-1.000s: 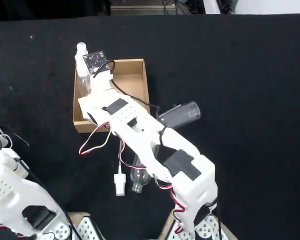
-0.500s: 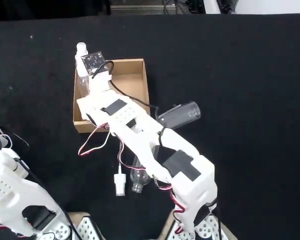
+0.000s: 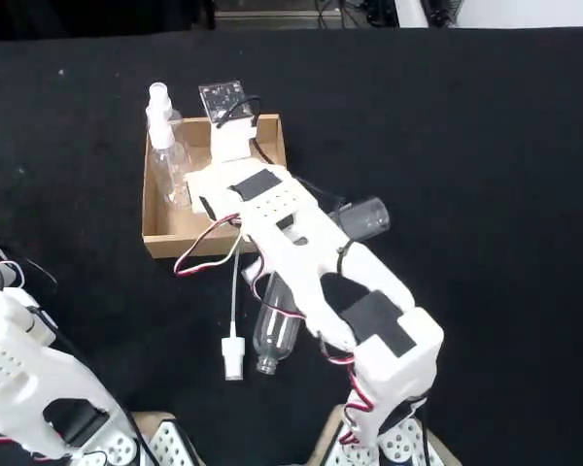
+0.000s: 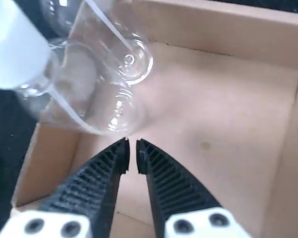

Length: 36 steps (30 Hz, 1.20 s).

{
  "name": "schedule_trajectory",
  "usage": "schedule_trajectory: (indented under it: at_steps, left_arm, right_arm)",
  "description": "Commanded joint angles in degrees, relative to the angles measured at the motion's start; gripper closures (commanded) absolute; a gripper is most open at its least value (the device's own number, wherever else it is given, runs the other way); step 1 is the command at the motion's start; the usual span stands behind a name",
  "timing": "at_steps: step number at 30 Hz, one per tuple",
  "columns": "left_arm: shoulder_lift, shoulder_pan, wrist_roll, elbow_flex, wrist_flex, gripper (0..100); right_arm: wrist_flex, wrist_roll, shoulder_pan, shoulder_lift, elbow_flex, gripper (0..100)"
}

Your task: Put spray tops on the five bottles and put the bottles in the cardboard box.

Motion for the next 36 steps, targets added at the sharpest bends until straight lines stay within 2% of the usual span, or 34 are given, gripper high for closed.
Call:
schedule_trajectory:
  at_steps: [1,12,32,36]
  left_arm:
    - [-0.3,1.0,0.1,-2.2,-1.3,97]
    - [-0.3,1.0,0.1,-2.2,-1.3,97]
    - [-0.3,1.1,0.1,-2.2,-1.4,97]
    - [-0.8,1.7,0.1,-2.2,-1.4,97]
  right_arm:
    - [-4.6,0.0,1.3,-3.2,-1.7,98.8]
    - [-13.2,0.0,1.1,3.3,-0.9,98.8]
    - [-12.8,0.0,1.1,1.0,-0.5,98.8]
    - [-7.2,0.0,3.6,-5.6,0.7,98.8]
